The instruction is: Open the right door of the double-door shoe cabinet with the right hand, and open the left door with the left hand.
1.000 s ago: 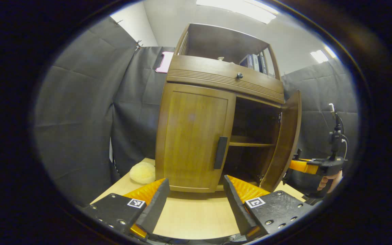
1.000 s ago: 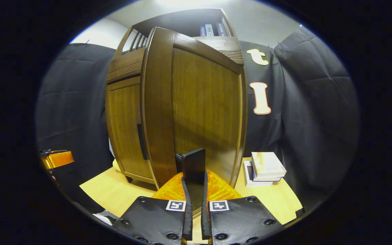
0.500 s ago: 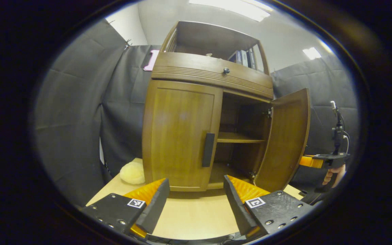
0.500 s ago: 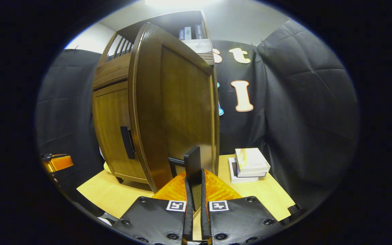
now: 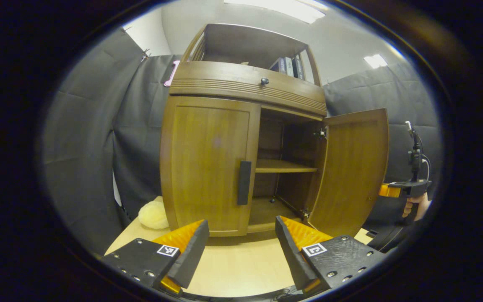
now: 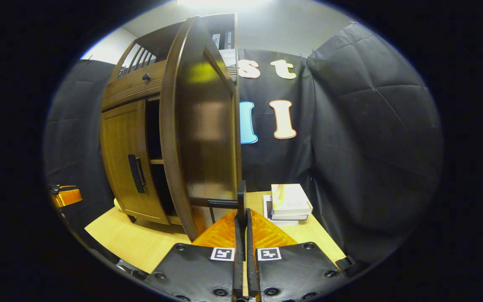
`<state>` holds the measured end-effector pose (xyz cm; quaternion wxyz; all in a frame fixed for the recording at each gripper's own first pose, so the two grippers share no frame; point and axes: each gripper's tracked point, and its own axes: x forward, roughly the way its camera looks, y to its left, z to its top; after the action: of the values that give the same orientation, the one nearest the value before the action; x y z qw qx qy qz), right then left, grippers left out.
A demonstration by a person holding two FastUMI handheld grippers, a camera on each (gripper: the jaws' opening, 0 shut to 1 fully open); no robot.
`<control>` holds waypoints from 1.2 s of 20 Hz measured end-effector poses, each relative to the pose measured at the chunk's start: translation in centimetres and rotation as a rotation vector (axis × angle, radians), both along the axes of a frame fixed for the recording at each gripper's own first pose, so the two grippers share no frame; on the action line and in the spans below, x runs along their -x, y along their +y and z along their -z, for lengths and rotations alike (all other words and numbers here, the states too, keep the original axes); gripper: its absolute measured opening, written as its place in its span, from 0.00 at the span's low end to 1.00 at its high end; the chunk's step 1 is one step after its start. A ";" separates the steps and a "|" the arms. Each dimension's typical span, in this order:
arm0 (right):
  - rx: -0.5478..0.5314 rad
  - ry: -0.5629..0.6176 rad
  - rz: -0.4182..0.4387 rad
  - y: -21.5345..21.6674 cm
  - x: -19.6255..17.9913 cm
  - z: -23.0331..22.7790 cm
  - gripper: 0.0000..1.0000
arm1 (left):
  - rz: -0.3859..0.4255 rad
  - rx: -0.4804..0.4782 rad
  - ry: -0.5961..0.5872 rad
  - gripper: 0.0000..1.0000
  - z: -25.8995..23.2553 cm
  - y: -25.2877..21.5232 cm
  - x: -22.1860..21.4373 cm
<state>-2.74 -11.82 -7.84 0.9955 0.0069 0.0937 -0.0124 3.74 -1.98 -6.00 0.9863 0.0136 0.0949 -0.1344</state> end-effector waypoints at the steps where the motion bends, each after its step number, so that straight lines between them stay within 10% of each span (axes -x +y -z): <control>1: -0.012 -0.003 -0.007 -0.6 -0.1 0.1 0.13 | 0.006 0.001 0.002 0.89 0.1 0.0 0.0; 2: -0.014 -0.002 -0.009 -0.9 -0.1 0.1 0.00 | 0.009 -0.002 0.002 0.90 0.0 -0.1 -0.1; 17: -0.010 0.011 -0.023 -1.9 0.2 0.0 0.00 | -0.011 0.020 0.018 0.90 0.5 1.2 -0.8; 20: -0.017 0.007 0.011 -2.6 0.5 -0.1 0.15 | -0.018 0.026 0.017 0.91 0.6 1.4 -0.8; 24: -0.003 -0.002 0.084 -4.5 2.2 0.0 0.64 | -0.014 0.039 0.021 0.92 0.7 1.4 -0.7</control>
<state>-4.94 -16.29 -7.86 0.9942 0.0126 0.0922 -0.0540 4.45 -0.55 -6.68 0.9862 -0.0075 0.1027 -0.1295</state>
